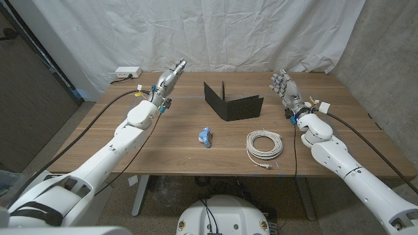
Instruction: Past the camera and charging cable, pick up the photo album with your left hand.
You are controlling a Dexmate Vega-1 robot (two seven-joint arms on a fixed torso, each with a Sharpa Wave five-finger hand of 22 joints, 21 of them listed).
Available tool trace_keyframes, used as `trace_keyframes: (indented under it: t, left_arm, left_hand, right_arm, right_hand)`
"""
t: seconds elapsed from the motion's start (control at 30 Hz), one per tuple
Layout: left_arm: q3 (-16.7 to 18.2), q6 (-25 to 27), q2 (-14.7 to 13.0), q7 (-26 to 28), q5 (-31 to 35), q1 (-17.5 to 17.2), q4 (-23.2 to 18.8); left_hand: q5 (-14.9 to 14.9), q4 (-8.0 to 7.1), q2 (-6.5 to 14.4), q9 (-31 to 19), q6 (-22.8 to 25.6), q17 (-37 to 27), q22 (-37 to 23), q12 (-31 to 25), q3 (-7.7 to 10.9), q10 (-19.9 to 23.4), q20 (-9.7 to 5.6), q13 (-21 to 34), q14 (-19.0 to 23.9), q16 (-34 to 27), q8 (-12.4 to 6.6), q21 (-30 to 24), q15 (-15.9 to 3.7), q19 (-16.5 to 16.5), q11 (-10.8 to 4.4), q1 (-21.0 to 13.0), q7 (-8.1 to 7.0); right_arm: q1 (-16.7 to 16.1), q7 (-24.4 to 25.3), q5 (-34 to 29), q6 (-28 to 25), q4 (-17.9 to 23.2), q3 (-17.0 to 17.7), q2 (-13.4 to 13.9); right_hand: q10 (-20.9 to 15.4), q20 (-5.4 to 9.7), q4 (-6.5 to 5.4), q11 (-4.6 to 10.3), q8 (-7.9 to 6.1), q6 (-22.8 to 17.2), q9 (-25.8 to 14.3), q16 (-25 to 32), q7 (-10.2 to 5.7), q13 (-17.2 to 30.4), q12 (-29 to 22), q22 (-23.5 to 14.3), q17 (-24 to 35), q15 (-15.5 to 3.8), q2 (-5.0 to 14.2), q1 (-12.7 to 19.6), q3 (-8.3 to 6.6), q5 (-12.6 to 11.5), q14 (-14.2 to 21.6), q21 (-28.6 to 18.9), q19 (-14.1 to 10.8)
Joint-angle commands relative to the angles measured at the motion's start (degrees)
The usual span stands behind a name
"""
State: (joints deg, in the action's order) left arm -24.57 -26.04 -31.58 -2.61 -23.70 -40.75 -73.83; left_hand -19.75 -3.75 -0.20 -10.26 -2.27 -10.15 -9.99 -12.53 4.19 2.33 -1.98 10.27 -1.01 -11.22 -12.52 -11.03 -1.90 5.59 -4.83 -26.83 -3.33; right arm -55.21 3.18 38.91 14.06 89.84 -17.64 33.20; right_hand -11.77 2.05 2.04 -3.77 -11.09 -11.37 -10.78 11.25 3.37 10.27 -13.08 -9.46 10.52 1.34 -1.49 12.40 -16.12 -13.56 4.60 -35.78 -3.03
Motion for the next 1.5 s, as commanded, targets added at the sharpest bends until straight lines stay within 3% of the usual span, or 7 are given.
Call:
trace_keyframes:
  t: [0.03,0.23,0.43,0.9,1.5]
  left_arm:
    - [0.3,-7.4,0.8,-0.1,2.1,0.4,4.8]
    - [0.4,-8.7,0.7,-0.9,2.4,0.9,4.8]
    - [0.3,-9.8,0.1,2.0,6.5,0.3,3.0]
    - [1.9,-9.6,-1.6,7.3,10.5,-3.0,-2.3]
    - [1.6,-10.3,-1.5,10.4,16.4,-2.6,-2.6]
  left_hand:
    - [-0.4,0.9,0.1,-0.3,1.5,0.0,-0.1,-0.5,0.17,1.2,-5.41,0.3,1.1,-0.3,-0.56,-0.5,-3.67,-0.9,-0.22,-1.3,-0.13]
    - [-0.4,1.12,0.1,-0.4,1.8,0.0,-0.1,-0.5,0.2,1.6,-5.54,0.3,1.2,-0.2,-0.54,-0.5,-3.86,-1.0,-0.35,-1.7,-0.23]
    - [-0.5,1.47,0.1,-0.4,2.6,0.0,-0.1,-0.6,0.22,2.2,-5.47,0.3,1.7,-0.2,-0.64,-0.5,-3.95,-1.0,-0.9,-2.3,-0.42]
    - [-0.8,2.71,-0.3,-0.4,4.0,0.0,-0.1,-0.7,0.38,3.7,-5.25,0.3,2.0,0.1,-0.73,-0.3,-4.35,-0.9,-1.53,-4.3,-1.0]
    - [-1.2,4.32,-0.3,-0.4,5.4,0.0,-0.1,-0.6,0.84,4.8,-5.21,0.3,2.6,0.2,-0.73,-0.3,-4.8,-1.0,-2.11,-7.0,-1.64]
  right_arm:
    - [0.0,2.7,-1.4,1.0,-0.5,-1.3,-2.5]
    - [-0.7,4.9,-2.3,-0.4,1.6,-1.3,-2.0]
    - [-0.9,6.0,-2.8,-1.4,2.7,-1.2,-1.6]
    - [1.1,3.7,-2.2,0.6,-0.2,-1.6,-3.1]
    - [0.2,3.8,-2.2,1.3,0.0,-1.4,-3.0]
  right_hand:
    - [-0.7,2.41,0.13,0.07,-0.44,-0.4,-0.2,0.2,0.0,0.2,0.1,-0.3,0.2,-0.12,0.52,0.0,0.07,0.0,0.6,0.4,-0.3]
    - [-0.8,2.41,0.15,0.16,-0.47,-0.5,-0.2,0.2,-0.06,0.2,0.2,-0.3,0.2,-0.18,0.54,0.0,0.1,0.0,0.6,0.6,-0.3]
    - [-0.8,2.39,0.19,0.21,-0.45,-0.5,-0.2,0.2,-0.1,0.2,0.2,-0.4,0.2,-0.23,0.56,0.0,0.11,0.1,0.7,0.7,-0.3]
    - [-0.8,2.33,0.28,0.12,-0.4,-0.6,-0.2,0.1,-0.05,0.2,0.3,-0.4,0.2,-0.21,0.61,0.0,0.17,0.1,0.7,1.2,-0.4]
    - [-0.9,2.32,0.34,0.04,-0.34,-0.5,-0.2,0.1,-0.11,0.2,0.3,-0.4,0.2,-0.12,0.64,-0.1,0.28,0.2,0.8,1.7,-0.6]
